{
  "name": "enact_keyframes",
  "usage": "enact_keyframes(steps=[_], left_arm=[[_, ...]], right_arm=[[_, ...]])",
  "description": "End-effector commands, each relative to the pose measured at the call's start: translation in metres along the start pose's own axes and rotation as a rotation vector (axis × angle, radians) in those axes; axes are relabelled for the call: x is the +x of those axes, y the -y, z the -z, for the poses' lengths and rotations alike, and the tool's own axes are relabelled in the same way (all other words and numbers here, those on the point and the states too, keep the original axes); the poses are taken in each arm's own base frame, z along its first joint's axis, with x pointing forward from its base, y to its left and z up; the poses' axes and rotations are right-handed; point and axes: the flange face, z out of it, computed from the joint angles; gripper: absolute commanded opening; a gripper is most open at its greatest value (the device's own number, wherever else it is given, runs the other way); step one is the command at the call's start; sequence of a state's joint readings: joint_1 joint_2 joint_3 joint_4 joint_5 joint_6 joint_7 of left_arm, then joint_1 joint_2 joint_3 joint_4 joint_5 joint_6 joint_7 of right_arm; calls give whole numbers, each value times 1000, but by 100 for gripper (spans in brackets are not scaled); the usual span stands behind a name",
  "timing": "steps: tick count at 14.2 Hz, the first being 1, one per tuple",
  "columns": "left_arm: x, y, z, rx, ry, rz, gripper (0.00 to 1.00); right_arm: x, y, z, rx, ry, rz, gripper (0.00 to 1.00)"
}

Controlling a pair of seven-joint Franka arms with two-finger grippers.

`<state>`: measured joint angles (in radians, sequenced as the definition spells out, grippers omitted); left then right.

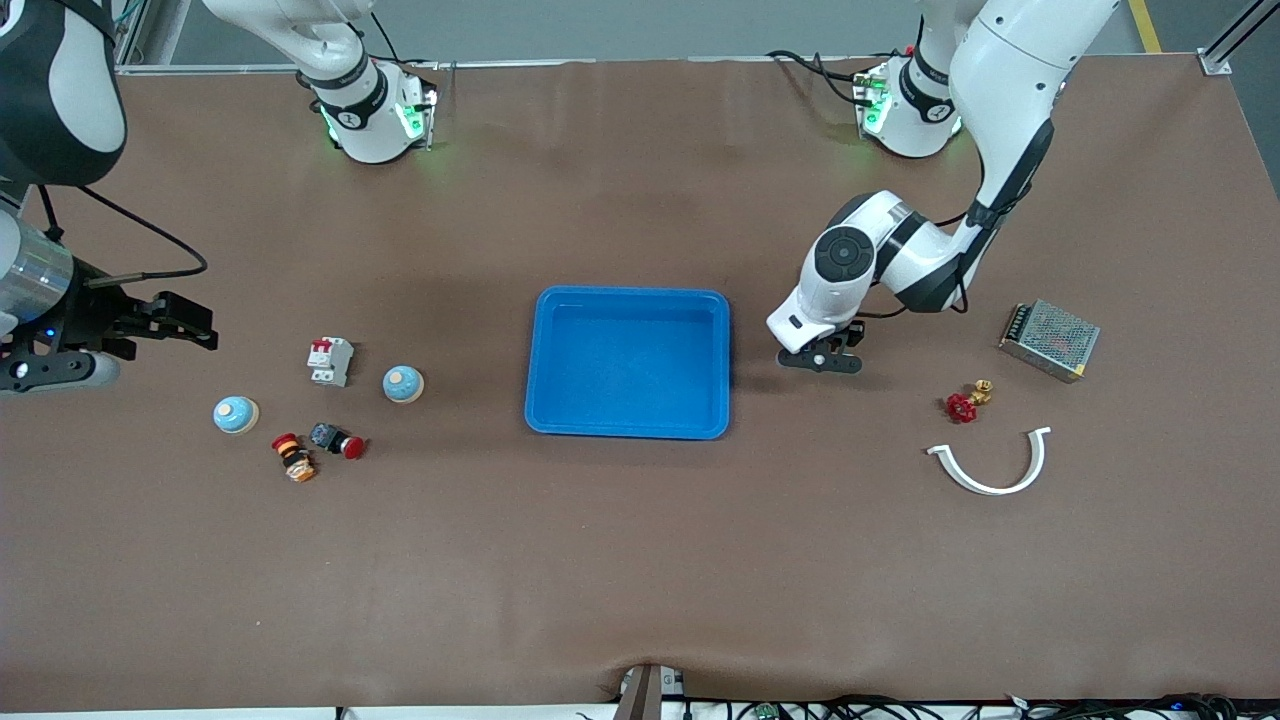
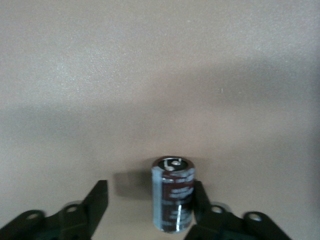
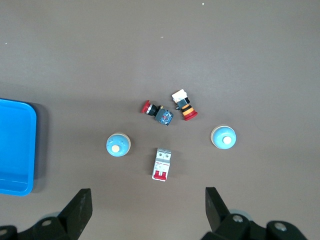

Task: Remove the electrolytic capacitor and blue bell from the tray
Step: 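Carry the capacitor beside the first capacitor and set it down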

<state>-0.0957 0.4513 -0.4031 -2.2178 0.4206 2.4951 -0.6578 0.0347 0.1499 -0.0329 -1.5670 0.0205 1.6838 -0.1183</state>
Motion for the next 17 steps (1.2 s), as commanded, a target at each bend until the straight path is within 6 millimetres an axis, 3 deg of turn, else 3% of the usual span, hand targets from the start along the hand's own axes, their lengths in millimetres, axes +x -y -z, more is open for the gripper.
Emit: enact_keyframes(steps=[1,5,9,13,17], left_arm=[[2,11,11,13,-28,-3,100],[17,22,28,27,-42,20,100],[39,43,46,54,-30,28,100],[60,69,66,56,-35,37,100],[87,110,90,23,-43,64,100]], right_arm=[[-8,-7,6,-8,29,-19,100],[-15,-16,20,-3,50,-40,100],[-15,-28,20,0,45,-60,100],[-13,-22,20,9,39,-53,100],[-12,-21,19,10,37,-50,100]])
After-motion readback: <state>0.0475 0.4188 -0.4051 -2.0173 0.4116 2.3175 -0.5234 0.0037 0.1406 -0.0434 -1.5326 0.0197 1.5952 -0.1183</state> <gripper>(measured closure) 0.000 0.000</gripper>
